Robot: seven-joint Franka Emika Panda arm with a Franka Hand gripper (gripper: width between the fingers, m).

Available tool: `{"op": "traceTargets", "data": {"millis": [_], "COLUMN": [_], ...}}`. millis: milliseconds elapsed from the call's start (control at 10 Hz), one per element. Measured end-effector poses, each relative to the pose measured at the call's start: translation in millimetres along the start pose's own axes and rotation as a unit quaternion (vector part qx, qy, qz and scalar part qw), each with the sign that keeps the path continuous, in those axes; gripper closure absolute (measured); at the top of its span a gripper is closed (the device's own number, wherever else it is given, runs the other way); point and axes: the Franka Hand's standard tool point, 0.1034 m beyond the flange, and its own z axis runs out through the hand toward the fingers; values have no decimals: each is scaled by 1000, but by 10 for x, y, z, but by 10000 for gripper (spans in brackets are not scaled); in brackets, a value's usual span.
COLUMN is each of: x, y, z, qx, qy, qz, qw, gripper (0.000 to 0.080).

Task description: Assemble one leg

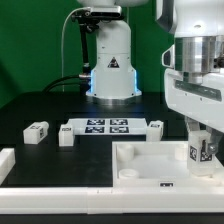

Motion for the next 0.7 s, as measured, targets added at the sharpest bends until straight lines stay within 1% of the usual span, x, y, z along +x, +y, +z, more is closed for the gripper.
{"op": "traceTargets", "data": {"millis": [100,200,300,400,500,700], "x": [-1,-1,-1,-1,0,-19], "y": [0,0,0,0,-1,-9], "z": [0,0,0,0,0,-2], "qx": [0,0,0,0,0,2], "qy": [0,0,0,0,1,1], "qz": [0,-14,-31,-46,-117,-257], "qw": [1000,1000,1000,999,993,966], "gripper": [262,262,169,169,154,151]}}
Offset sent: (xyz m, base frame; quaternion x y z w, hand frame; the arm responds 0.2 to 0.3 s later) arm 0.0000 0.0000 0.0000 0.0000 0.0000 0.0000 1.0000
